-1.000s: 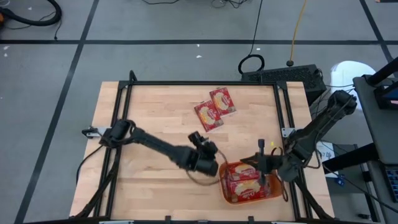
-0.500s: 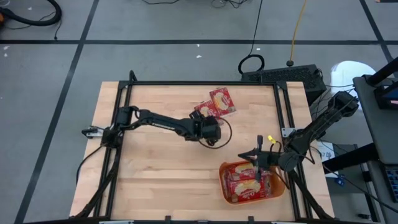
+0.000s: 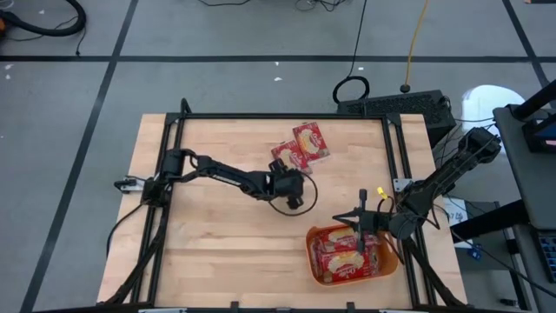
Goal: Sort popcorn bags into baskets
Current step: Put the red popcorn bag into the orange bin
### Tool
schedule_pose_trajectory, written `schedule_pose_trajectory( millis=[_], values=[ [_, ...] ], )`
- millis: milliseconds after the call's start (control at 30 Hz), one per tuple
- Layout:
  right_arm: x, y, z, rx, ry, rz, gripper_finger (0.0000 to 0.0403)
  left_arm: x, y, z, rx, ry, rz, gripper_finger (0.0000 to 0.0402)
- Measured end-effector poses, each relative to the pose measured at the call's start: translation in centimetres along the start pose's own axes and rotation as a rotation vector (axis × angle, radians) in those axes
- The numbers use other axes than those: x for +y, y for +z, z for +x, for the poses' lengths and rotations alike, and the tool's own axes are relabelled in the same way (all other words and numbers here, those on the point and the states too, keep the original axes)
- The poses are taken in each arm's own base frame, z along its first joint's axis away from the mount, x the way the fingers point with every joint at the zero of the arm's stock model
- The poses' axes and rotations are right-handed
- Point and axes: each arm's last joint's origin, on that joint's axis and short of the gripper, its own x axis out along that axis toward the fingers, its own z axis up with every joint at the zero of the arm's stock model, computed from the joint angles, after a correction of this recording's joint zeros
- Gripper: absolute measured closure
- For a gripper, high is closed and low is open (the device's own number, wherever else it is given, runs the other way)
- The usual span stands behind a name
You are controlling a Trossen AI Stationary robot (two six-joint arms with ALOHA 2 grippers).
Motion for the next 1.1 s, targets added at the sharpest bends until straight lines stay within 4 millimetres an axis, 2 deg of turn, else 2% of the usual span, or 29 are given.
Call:
schedule_pose_trajectory(
  millis=[133, 333, 533, 667, 800, 1000, 1100],
  values=[
    [0.0, 0.0, 0.0, 0.0, 0.001, 0.026, 0.0403, 0.7, -0.4, 0.9, -0.075, -0.016, -0.075, 0.0158],
    [0.1, 0.0, 0.0, 0.001, 0.029, 0.067, 0.0403, 1.3, -2.6, 1.6, -0.032, 0.008, -0.111, 0.016],
    [0.3, 0.0, 0.0, 0.005, 0.1, 0.07, 0.0403, 1.2, -3.8, 1.2, 0.047, 0.032, -0.112, 0.0206],
    [0.3, -0.1, 0.0, 0.012, 0.113, 0.096, 0.0403, 0.1, -3.8, -0.6, 0.061, 0.006, -0.027, 0.0247],
    [0.3, -0.1, 0.0, 0.015, 0.107, 0.103, 0.0403, -0.6, -2.8, -3.5, 0.036, -0.055, 0.026, 0.0273],
    [0.3, 0.0, 0.0, 0.007, 0.105, 0.111, 0.0403, -0.4, -1.5, -7.8, -0.002, -0.029, -0.024, 0.0284],
    [0.3, 0.0, 0.0, 0.007, 0.106, 0.111, 0.0403, -0.7, -1.5, -8.8, -0.013, -0.02, -0.082, 0.0284]
  ],
)
